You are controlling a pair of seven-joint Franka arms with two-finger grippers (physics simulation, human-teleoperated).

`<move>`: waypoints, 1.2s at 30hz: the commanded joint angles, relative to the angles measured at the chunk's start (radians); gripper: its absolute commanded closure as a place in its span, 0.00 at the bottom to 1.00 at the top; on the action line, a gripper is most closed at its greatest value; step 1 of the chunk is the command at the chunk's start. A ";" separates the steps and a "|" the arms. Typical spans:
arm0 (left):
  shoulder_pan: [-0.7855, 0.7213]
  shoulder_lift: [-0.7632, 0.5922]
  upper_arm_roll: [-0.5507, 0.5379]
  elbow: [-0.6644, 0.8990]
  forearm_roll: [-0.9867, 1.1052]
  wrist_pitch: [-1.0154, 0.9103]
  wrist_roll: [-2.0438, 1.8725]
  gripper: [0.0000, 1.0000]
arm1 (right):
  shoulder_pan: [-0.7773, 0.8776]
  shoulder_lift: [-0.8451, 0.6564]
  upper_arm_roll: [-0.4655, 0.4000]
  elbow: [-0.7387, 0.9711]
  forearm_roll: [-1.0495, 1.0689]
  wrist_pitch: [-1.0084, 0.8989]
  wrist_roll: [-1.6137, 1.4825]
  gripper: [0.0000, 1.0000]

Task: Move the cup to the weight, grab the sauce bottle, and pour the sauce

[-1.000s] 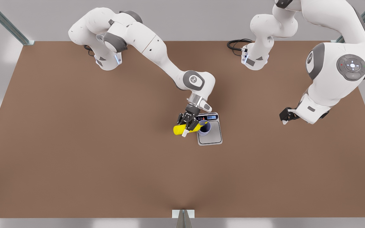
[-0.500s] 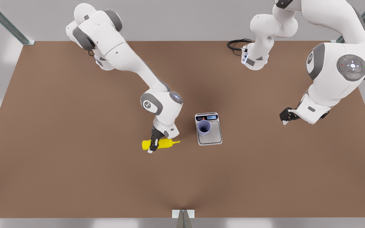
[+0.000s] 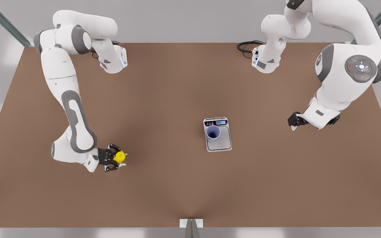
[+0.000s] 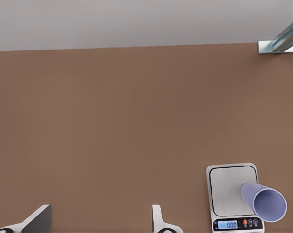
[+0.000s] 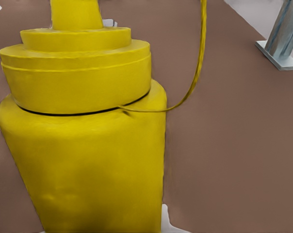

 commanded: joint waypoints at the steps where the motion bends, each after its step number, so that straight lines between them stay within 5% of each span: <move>1: 0.000 0.000 0.000 0.000 0.001 0.000 0.000 0.00 | -0.004 0.005 0.000 -0.006 0.016 -0.003 -0.023 0.43; 17: 0.000 0.002 0.002 0.002 0.002 0.002 0.000 0.00 | -0.075 0.099 0.003 -0.019 0.167 -0.113 -0.213 0.42; 19: 0.000 0.003 0.002 0.000 0.002 0.003 0.000 0.00 | -0.073 0.099 0.003 -0.019 0.169 -0.113 -0.212 0.34; 20: 0.000 0.003 0.002 0.002 0.002 0.008 0.002 0.00 | -0.073 0.099 0.003 -0.019 0.167 -0.115 -0.212 0.06; 21: 0.000 0.003 0.002 0.000 0.002 0.008 0.002 0.00 | -0.073 0.099 0.005 -0.019 0.169 -0.118 -0.212 0.00; 36: -0.001 0.017 0.000 0.002 0.001 -0.001 -0.006 0.00 | -0.076 0.097 0.003 -0.019 0.167 -0.130 -0.199 0.00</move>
